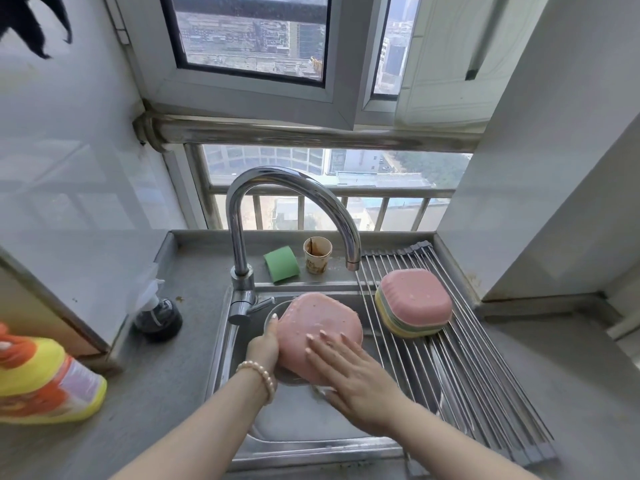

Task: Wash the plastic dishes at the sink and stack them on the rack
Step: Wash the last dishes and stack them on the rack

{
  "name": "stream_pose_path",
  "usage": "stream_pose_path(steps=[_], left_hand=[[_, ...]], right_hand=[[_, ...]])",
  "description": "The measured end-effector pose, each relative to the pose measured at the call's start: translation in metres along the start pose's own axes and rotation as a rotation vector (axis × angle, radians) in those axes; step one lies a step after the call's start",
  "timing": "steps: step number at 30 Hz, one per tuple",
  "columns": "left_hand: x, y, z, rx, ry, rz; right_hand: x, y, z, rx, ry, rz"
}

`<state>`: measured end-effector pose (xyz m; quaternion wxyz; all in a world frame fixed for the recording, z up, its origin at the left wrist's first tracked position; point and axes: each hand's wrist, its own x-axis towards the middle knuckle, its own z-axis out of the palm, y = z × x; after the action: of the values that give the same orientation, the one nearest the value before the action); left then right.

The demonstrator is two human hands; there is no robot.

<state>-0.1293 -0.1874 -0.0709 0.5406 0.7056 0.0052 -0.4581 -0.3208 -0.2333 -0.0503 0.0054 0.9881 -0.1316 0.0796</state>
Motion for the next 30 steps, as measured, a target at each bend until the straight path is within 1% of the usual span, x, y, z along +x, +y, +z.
stream_pose_path(steps=[1,2,3,4,6,7,8,9,11,12,13,14,15,17,19,20,22,24,25,26,29,30], left_hand=[[0.002,0.001,0.001,0.024,-0.005,0.011],[-0.002,0.002,0.003,0.066,-0.008,0.027],[-0.006,0.003,0.006,0.104,-0.006,0.059],[-0.009,0.001,0.01,0.152,0.002,0.088],[-0.013,0.0,0.018,0.228,0.006,0.136],[-0.012,0.0,0.02,0.236,0.003,0.147],[-0.013,0.002,0.02,0.224,-0.002,0.141],[-0.012,0.004,0.021,0.204,-0.004,0.135],[-0.009,0.009,0.018,0.175,-0.014,0.145],[-0.011,0.011,0.017,0.171,-0.017,0.166],[-0.011,0.012,0.016,0.17,-0.027,0.19],[-0.011,0.012,0.015,0.176,-0.049,0.202],[-0.011,0.011,0.015,0.197,-0.068,0.209],[-0.014,0.012,0.014,0.254,-0.102,0.212],[-0.013,0.009,0.016,0.29,-0.122,0.216],[-0.014,0.008,0.017,0.295,-0.123,0.206],[-0.012,0.008,0.018,0.301,-0.132,0.177],[-0.01,0.007,0.019,0.319,-0.155,0.154],[-0.01,0.007,0.019,0.324,-0.153,0.156],[-0.011,0.008,0.019,0.333,-0.135,0.159],[-0.01,0.01,0.019,0.341,-0.095,0.18],[-0.011,0.011,0.018,0.341,-0.096,0.185]], right_hand=[[-0.001,0.009,-0.002,0.022,-0.013,0.096],[0.004,0.014,-0.007,0.107,-0.028,0.226],[0.013,0.016,-0.007,0.192,0.009,0.368],[0.023,0.016,-0.006,0.265,-0.012,0.516],[0.05,0.008,-0.014,0.267,-0.016,0.744],[0.063,0.0,-0.018,0.241,0.0,0.773],[0.07,-0.009,-0.02,0.199,0.031,0.721],[0.073,-0.016,-0.018,0.157,0.072,0.612],[0.067,-0.025,-0.009,0.109,0.136,0.336],[0.059,-0.024,-0.003,0.115,0.168,0.226],[0.052,-0.018,0.0,0.11,0.209,0.159],[0.047,-0.011,-0.001,0.099,0.236,0.13],[0.045,-0.004,-0.003,0.085,0.245,0.14],[0.053,0.007,-0.014,0.124,0.192,0.26],[0.07,0.012,-0.026,0.217,0.081,0.415],[0.078,0.014,-0.03,0.216,0.027,0.451],[0.087,0.018,-0.034,0.202,-0.067,0.464],[0.088,0.025,-0.033,0.22,-0.117,0.482],[0.087,0.027,-0.032,0.229,-0.133,0.522],[0.087,0.03,-0.031,0.248,-0.149,0.59],[0.088,0.035,-0.029,0.478,-0.159,0.944],[0.088,0.038,-0.03,0.518,-0.168,1.041]])
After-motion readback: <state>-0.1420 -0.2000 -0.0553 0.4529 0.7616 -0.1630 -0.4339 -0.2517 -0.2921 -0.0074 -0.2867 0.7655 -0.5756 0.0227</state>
